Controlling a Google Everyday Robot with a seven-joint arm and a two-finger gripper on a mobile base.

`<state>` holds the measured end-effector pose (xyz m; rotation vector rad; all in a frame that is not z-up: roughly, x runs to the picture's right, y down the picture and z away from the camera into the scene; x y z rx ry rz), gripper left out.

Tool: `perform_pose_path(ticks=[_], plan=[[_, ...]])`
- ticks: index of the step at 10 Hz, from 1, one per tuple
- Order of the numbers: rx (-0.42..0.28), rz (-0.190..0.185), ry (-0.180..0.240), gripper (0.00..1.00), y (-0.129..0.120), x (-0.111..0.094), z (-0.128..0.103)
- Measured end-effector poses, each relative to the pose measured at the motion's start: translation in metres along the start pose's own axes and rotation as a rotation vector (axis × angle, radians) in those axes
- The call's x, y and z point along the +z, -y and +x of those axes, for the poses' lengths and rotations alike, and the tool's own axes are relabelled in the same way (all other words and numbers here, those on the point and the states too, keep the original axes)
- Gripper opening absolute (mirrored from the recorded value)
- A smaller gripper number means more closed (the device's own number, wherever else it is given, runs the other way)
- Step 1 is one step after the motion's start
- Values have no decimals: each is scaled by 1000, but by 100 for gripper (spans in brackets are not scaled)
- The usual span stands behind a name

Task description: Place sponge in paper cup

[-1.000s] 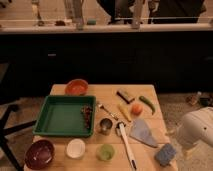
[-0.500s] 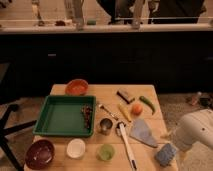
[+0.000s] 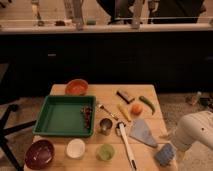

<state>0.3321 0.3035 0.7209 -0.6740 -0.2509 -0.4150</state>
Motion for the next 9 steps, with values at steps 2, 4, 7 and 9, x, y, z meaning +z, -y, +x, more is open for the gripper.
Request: perform_pose_path(ticks=[2,4,7,9], plan=[[2,-1,0,80,-1,0,0],[1,-8,15,80,-2,4,4],[-8,-64,50,80,-8,36,16],[-15,-94,64,80,-10,46,17]])
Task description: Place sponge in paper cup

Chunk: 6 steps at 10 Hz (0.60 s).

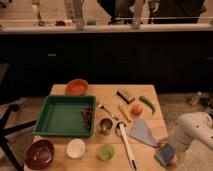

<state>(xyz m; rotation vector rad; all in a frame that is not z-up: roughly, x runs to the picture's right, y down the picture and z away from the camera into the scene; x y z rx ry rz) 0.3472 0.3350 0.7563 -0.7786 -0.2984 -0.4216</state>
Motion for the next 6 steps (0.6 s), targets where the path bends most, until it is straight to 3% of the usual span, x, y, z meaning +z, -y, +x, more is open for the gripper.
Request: perform_pose_path(ticks=[6], plan=[[-24,-30,19,80,-2,6,-2]])
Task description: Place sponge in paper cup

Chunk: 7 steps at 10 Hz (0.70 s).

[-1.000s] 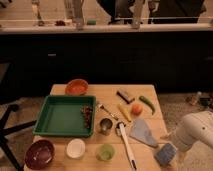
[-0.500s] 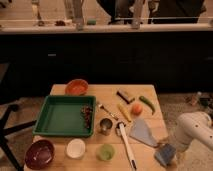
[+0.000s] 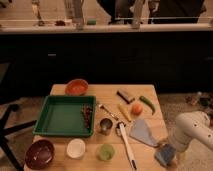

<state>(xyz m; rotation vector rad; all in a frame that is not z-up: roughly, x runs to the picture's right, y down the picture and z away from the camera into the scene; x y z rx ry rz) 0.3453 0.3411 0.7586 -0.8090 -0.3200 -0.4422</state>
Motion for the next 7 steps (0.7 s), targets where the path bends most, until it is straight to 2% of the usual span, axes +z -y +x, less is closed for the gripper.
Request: perform_pose_path(ticks=[1,2,7], plan=[[-2,1,1,79,0,0,0],[-3,4,1,75,0,-1,0],[-19,26,22,24,-1,-4,2]])
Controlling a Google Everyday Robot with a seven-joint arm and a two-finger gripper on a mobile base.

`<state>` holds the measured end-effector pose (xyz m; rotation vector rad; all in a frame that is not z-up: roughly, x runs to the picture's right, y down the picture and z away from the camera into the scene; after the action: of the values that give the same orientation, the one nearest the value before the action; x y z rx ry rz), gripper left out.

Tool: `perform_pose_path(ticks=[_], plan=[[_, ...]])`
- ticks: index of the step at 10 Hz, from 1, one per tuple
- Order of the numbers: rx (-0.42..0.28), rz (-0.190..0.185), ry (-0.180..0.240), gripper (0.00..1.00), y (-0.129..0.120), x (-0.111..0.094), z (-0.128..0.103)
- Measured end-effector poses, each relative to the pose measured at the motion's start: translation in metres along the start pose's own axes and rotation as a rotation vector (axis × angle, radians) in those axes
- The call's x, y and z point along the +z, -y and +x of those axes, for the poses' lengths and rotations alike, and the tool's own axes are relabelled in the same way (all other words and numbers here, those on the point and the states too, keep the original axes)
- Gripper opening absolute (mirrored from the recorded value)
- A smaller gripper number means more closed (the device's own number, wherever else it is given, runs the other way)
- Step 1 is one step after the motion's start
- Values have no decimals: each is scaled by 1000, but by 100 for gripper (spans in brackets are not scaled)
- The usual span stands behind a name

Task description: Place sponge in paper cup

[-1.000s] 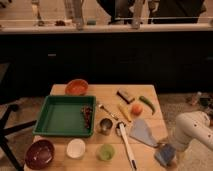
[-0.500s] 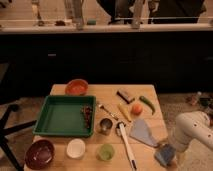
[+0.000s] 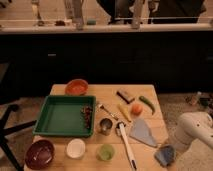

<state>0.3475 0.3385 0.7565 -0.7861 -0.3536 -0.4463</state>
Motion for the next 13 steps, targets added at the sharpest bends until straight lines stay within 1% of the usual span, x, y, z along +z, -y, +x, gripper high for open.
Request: perform_pose_path(ticks=[2,3,5,8,10,13], plan=[[-8,2,4,5,2,0,-1],[-4,0,1,1,1,-2,-1],[12,-2,-12,0,1,-7,-1],[20,-5,-38,0,5,-18,-9],[37,4,-63,0,11,-26,-18],[62,46,-103,0,31,-45,-44]])
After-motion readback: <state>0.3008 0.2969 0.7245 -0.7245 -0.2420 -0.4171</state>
